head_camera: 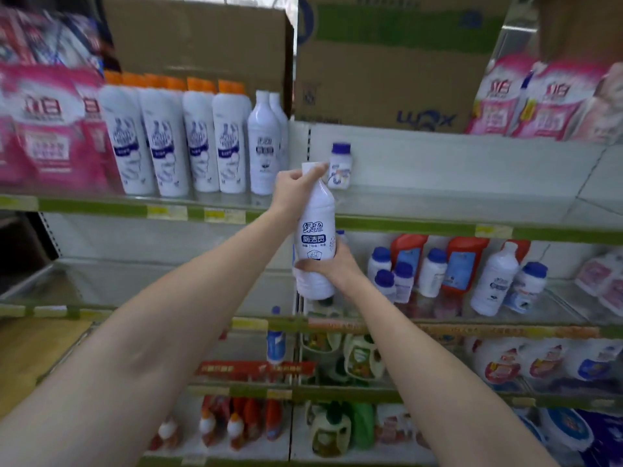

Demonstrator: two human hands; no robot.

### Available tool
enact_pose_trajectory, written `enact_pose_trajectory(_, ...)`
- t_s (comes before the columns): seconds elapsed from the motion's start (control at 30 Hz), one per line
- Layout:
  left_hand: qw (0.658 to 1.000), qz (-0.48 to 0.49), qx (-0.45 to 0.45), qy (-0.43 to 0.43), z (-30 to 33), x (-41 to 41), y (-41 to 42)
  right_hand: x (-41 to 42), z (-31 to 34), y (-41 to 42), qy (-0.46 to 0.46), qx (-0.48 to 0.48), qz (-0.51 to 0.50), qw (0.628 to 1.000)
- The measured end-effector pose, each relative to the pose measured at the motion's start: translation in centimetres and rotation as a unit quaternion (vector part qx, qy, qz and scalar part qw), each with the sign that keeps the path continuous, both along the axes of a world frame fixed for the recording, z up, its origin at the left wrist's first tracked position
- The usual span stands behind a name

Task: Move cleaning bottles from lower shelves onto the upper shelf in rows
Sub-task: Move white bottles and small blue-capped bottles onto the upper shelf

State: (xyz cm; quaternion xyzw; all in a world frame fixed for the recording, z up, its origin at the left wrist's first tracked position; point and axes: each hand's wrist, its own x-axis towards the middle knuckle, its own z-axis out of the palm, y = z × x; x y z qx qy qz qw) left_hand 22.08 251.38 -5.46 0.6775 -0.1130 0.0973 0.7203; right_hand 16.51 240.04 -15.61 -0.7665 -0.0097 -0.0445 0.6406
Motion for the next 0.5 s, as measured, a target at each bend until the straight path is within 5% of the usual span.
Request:
enact_pose_trajectory(0.23, 0.984, 0.014, 0.072, -0.160, 6.5, 1.6, -0.6, 3.0, 5.9, 0.7, -0.058, 0.044, -0.018, 0.997)
enact_pose_trajectory(0.5, 0.973, 0.047, 0.064, -0.218, 9.6, 6.6, -1.8, 9.2, 8.9, -0.3, -0.126, 0.008, -0.082, 0.989)
